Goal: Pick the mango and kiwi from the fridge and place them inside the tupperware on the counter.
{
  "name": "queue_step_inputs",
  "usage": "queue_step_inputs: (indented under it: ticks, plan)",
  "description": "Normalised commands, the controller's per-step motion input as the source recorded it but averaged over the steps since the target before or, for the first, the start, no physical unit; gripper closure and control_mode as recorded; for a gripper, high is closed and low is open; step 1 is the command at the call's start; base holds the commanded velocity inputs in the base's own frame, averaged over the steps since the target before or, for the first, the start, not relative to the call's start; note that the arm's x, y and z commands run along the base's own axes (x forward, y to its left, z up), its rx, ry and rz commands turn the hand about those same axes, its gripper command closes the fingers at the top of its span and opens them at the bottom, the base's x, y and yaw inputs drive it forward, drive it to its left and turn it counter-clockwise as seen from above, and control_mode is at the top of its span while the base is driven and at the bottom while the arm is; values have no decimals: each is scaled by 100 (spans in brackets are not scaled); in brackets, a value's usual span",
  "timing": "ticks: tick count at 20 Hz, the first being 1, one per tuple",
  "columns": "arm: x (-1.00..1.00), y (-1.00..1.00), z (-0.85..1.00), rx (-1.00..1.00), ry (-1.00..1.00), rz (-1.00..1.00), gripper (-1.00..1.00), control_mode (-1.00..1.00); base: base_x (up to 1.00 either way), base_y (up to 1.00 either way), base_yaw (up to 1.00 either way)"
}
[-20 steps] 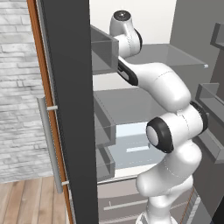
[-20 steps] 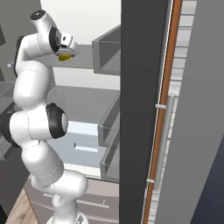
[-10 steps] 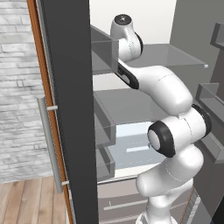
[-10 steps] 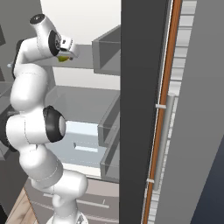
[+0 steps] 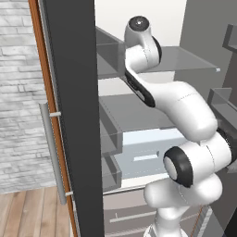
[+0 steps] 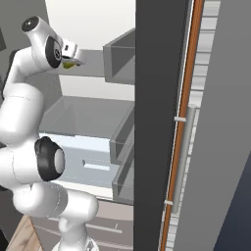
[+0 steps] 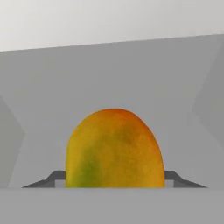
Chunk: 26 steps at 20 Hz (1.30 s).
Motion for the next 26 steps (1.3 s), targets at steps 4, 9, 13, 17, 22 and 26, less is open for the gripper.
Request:
queue_step_inputs:
  ticks: [4,9,13,17,22,26]
  plan:
    - [-92,-37,2,1,-11,0,100,-100,0,0,0]
    - [-75,-42,20,0,0,0,100,-100,0,0,0]
    - [-89,-32,12,0,0,0,100,-100,0,0,0]
    - [-97,-27,6,0,0,0,100,-100,0,0,0]
    - [-91,-23,11,0,4,0,100,-100,0,0,0]
    - [-91,-19,12,0,10,0,100,-100,0,0,0]
